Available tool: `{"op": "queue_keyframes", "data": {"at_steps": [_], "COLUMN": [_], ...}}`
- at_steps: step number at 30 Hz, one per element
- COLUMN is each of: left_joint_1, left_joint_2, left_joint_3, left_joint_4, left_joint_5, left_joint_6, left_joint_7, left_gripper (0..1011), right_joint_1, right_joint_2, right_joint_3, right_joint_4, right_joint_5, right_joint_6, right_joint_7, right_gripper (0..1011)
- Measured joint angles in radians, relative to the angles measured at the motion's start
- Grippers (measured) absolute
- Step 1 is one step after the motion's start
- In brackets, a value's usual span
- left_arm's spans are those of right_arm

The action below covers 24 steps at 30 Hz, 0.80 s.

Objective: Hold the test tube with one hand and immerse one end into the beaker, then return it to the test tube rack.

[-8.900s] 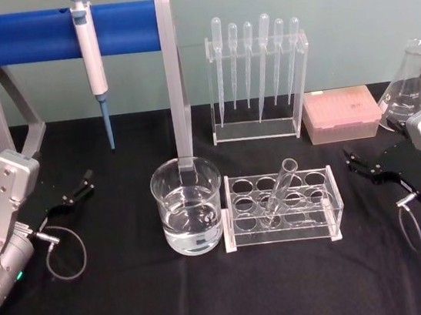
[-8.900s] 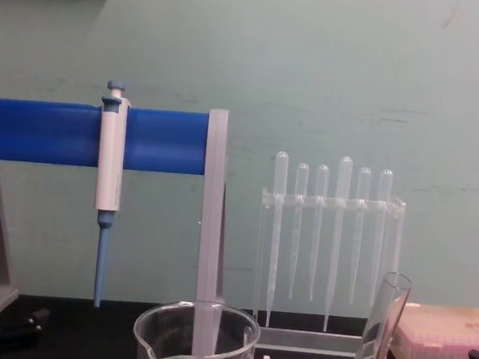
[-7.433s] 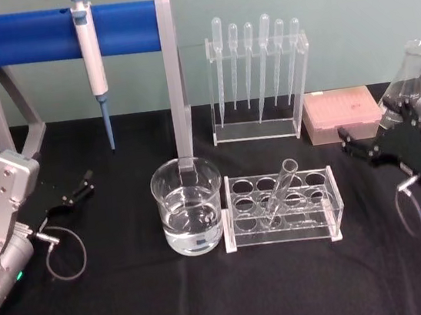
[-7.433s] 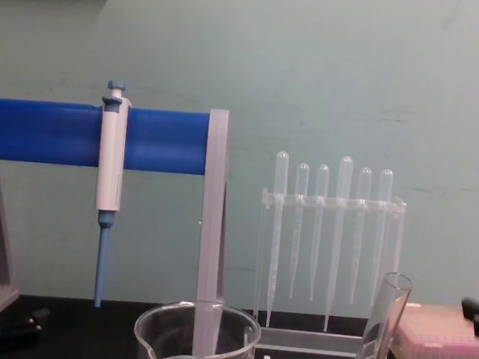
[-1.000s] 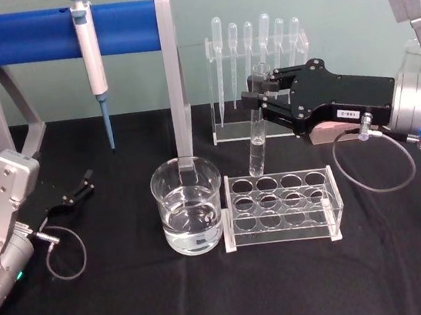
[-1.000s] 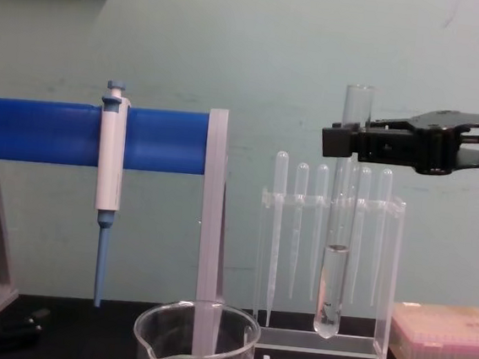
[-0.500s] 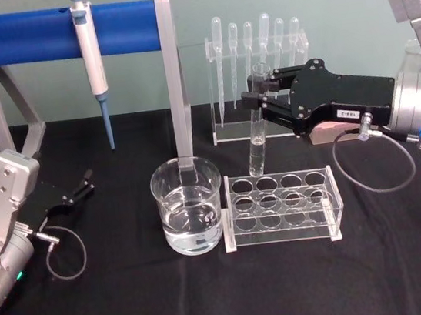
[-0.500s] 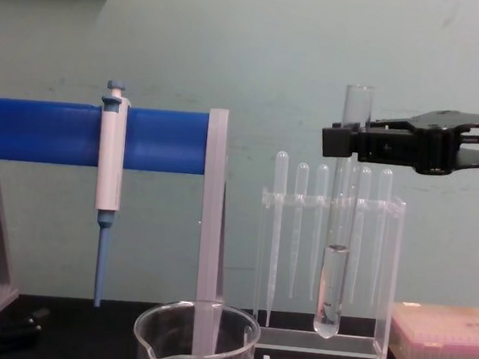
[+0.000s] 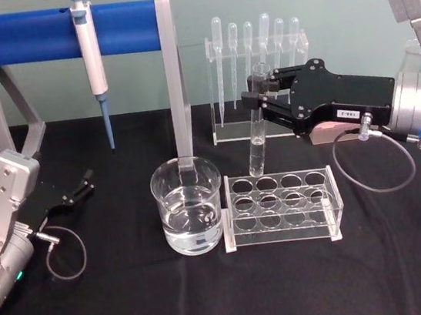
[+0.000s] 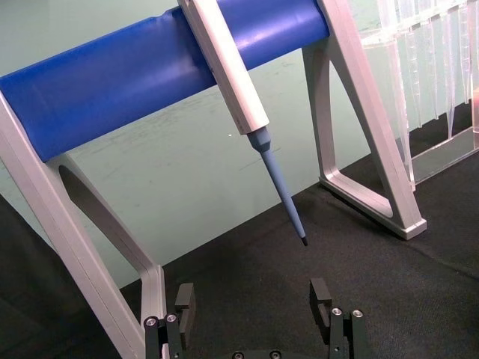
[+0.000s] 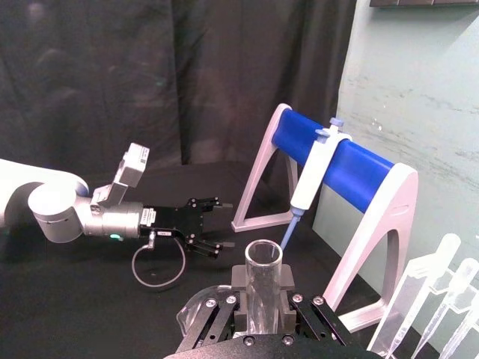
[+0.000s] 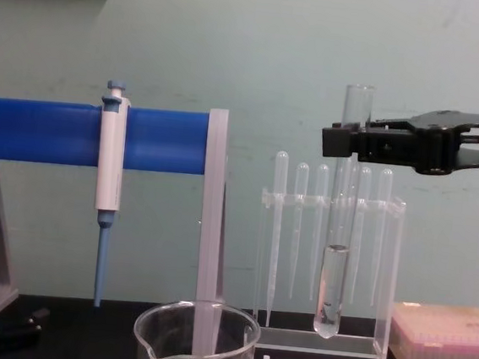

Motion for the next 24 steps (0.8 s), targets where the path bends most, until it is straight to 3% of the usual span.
{"op": "queue_keyframes", "data": {"at_steps": [24], "left_joint_1": [0.000], "left_joint_2": [0.000], "left_joint_3": [0.000], "left_joint_4": [0.000], "left_joint_5": [0.000], "left_joint_6": [0.000], "left_joint_7": [0.000], "left_gripper": [1000], "right_joint_1": [0.000], "right_joint_2": [0.000], "right_joint_3": [0.000], "right_joint_4": [0.000], "right_joint_5": [0.000], "right_joint_6": [0.000], "right_joint_7": [0.000], "right_gripper": [241]}}
